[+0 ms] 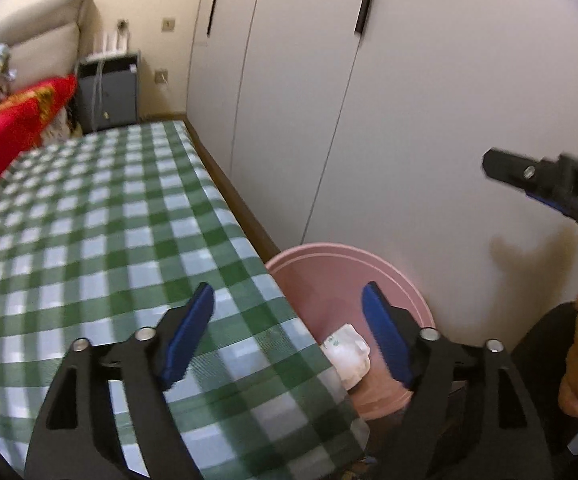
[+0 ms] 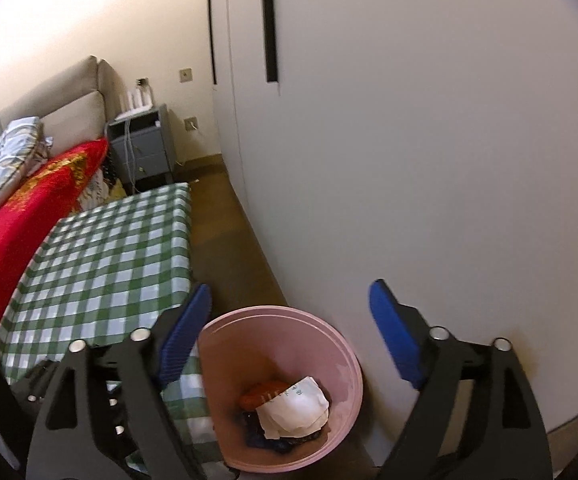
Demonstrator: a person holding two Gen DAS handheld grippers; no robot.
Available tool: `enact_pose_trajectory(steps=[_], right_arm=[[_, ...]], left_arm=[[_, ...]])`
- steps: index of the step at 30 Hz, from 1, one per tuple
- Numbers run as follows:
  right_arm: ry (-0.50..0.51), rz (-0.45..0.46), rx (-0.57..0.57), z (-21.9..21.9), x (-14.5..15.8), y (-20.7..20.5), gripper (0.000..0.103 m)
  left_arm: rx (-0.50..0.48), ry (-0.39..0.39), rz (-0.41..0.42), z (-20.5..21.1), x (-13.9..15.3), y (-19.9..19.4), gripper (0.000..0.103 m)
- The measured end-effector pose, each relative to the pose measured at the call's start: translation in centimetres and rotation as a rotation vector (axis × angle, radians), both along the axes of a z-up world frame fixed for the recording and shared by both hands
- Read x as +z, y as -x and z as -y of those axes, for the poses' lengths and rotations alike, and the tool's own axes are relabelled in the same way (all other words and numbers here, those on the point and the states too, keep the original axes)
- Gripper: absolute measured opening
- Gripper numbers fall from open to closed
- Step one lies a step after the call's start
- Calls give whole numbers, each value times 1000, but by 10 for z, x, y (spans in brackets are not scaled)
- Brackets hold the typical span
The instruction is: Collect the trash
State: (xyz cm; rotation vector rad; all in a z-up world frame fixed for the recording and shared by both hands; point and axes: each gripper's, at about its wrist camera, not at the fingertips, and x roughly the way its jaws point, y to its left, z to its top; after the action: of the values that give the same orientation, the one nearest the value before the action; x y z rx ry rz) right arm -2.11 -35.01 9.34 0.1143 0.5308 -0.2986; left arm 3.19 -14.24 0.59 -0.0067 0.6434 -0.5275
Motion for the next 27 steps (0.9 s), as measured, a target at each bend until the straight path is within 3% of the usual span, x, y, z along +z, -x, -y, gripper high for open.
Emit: enact_pose_trajectory(steps=[6, 11, 17, 24, 27], right_arm=[[23, 43, 61, -25, -1, 35, 98], [37, 61, 67, -42, -8, 59, 98], [81, 4, 137, -79, -29, 77, 98], [120, -51, 186, -106, -51, 79, 98], [123, -59, 188, -108, -55, 76, 98]], left_arm=[[91, -4, 65, -35, 17, 41, 95], [243, -30, 47, -79, 12, 74, 95], [412, -35, 36, -123, 6, 107, 95], [447, -73, 65, -124, -3, 120, 95], [446, -74, 41, -123, -9, 118, 95]])
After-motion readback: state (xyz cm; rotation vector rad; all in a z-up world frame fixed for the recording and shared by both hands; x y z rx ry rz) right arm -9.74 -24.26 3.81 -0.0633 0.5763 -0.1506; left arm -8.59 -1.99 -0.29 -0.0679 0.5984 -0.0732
